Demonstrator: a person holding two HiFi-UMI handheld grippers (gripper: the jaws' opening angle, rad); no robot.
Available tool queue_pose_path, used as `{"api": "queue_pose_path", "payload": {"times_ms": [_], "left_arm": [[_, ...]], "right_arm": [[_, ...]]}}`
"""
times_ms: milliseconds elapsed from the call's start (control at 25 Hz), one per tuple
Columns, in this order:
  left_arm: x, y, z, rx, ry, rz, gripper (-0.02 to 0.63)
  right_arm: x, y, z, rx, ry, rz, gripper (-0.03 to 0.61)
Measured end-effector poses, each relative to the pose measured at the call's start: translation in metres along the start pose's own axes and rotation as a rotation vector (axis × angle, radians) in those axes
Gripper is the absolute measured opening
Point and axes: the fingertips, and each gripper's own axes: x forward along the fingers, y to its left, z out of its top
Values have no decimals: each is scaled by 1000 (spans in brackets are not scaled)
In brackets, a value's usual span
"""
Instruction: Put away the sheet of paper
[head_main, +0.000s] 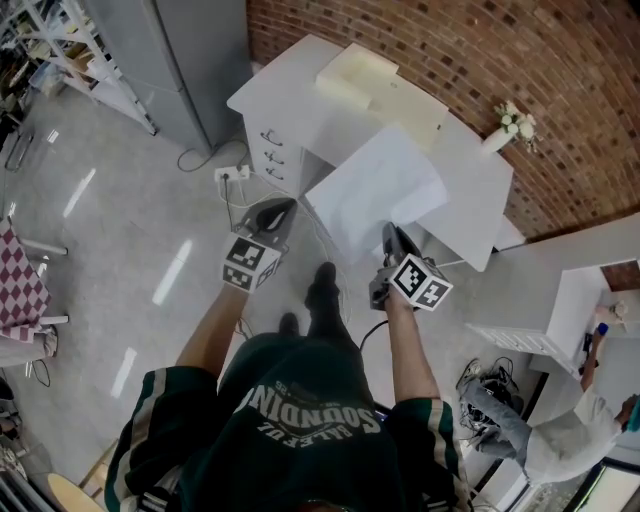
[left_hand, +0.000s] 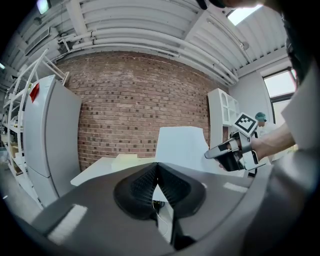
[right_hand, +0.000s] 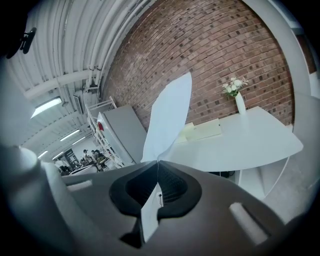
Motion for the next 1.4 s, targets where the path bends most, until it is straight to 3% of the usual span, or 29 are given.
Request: {"api": "queue_pose_path", "payload": {"times_ms": [360,640,1400], "left_arm": [[46,9,-6,-2,14,-29,9],[104,42,-2,11,43,-26,9],[336,135,65,10,50,-35,9]], "right_arm": [[33,-28,20,1,-14,1,2],[93,-51,49,7,-2,17,2],[257,-154,221,-2,12,-9,2]]}}
